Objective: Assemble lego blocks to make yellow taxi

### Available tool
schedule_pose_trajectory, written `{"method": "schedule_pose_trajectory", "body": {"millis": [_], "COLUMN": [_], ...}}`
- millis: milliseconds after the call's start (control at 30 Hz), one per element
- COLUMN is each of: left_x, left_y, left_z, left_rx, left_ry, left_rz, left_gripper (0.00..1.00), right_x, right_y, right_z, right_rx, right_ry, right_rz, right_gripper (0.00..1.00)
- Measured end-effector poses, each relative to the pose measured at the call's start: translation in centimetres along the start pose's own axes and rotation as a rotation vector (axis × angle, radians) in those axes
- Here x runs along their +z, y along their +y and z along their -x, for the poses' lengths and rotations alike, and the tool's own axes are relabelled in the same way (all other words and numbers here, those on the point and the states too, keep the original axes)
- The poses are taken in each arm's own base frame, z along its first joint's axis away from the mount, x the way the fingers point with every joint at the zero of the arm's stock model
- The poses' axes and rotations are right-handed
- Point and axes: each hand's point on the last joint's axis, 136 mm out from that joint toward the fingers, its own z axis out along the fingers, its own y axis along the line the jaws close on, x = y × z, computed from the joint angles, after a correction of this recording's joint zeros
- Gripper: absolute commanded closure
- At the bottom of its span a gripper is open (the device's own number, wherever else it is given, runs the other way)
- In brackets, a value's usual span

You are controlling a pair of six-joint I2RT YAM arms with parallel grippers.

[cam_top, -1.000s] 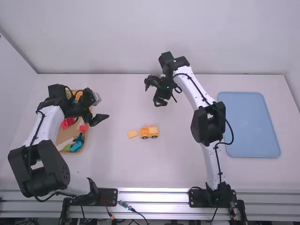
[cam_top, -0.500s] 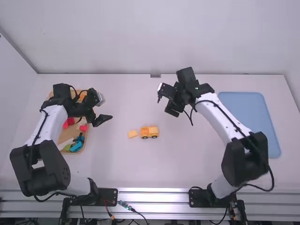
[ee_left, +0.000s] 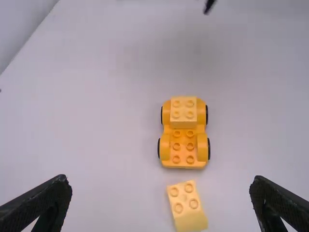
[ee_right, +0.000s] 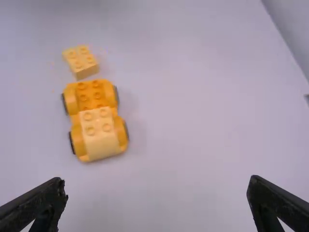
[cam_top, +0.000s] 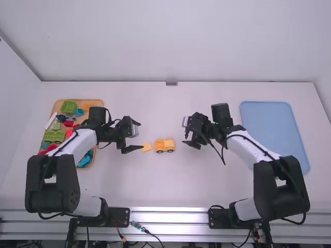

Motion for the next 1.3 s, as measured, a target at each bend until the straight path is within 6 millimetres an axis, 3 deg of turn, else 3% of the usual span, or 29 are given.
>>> {"method": "schedule_pose_trajectory", "body": {"millis": [167, 300, 533, 800, 1033, 1233, 1300], "left_x": [1.5, 1.9, 2.3, 4.6, 5.5, 6.5, 6.6], "left_y": [-1.6, -2.6, -3.0, -2.7, -1.9, -2.5, -2.7], "left_z": [-2.4, -3.6, -4.5, -7.4, -8.4, -8.7, -8.6], "left_rx": [-0.003, -0.046, -0.121, -0.253, -0.293, -0.284, -0.280], "left_ry": [-0.030, -0.045, -0.062, -0.056, -0.044, -0.027, -0.026], "left_rz": [0.078, 0.148, 0.174, 0.095, 0.067, 0.033, 0.025], "left_gripper": [0.01, 0.01, 0.01, 0.01, 0.01, 0.00, 0.06], "right_x": [3.0, 5.2, 8.5, 8.3, 8.3, 9.8, 10.3], "right_y": [2.6, 3.4, 5.2, 5.1, 5.3, 6.1, 6.2], "right_z": [-0.7, -0.8, -2.5, -1.7, -1.5, -1.4, -1.7], "right_rx": [-0.097, -0.103, -0.040, -0.015, -0.020, -0.031, -0.025], "right_ry": [-0.069, -0.105, -0.122, -0.188, -0.201, -0.194, -0.186], "right_rz": [0.038, 0.057, 0.145, 0.180, 0.186, 0.221, 0.231], "right_gripper": [0.01, 0.01, 0.01, 0.01, 0.01, 0.01, 0.01]}}
